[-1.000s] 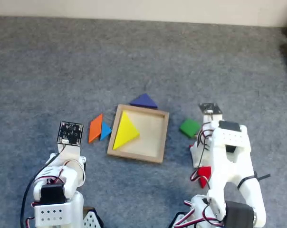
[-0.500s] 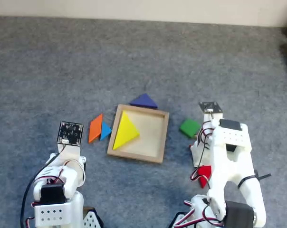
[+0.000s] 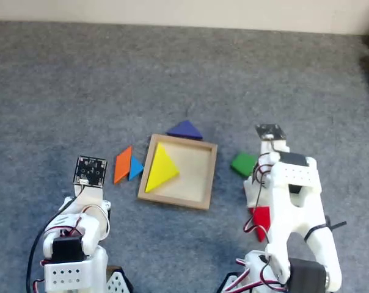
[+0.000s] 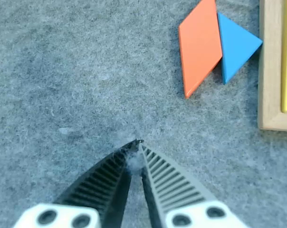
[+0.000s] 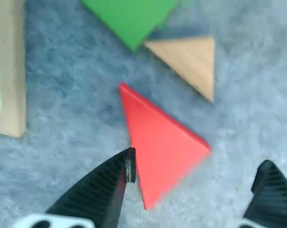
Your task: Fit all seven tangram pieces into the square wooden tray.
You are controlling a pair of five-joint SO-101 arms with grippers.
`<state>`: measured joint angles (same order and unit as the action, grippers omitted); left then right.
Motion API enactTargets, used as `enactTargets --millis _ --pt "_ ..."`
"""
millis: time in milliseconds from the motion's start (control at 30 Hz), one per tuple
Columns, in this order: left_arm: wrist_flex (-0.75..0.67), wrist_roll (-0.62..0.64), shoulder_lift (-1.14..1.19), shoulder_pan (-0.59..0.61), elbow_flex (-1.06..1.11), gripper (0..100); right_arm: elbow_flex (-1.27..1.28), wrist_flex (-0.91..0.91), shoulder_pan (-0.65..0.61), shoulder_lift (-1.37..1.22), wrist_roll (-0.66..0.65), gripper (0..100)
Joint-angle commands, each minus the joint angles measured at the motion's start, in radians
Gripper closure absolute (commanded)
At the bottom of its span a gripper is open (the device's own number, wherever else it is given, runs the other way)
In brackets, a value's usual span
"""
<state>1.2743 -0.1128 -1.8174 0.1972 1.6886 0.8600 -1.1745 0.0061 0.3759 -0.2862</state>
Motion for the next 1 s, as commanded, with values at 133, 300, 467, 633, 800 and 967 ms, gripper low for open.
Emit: enactTargets --millis 133,300,467,633,800,967 --pt "0.003 -0.003 -0.001 0.001 0.007 99 -0.021 0.073 -0.088 0.015 0.003 62.7" --pt "0.003 -0.003 -0.001 0.001 0.007 99 -0.028 0.088 -0.076 -0.085 0.003 62.7" --pt "0.003 -0.003 -0.001 0.001 0.007 99 -0.028 0.088 -0.039 -0.202 0.002 62.7" --pt "0.003 -0.003 -0.001 0.001 0.007 99 -0.028 0.09 -0.015 -0.255 -0.026 62.7" --pt "0.003 -0.003 -0.001 0.001 0.007 99 -0.022 0.133 -0.016 -0.274 -0.025 62.7" --pt "0.003 -0.003 -0.001 0.001 0.007 99 -0.021 0.191 -0.025 -0.275 -0.026 62.7"
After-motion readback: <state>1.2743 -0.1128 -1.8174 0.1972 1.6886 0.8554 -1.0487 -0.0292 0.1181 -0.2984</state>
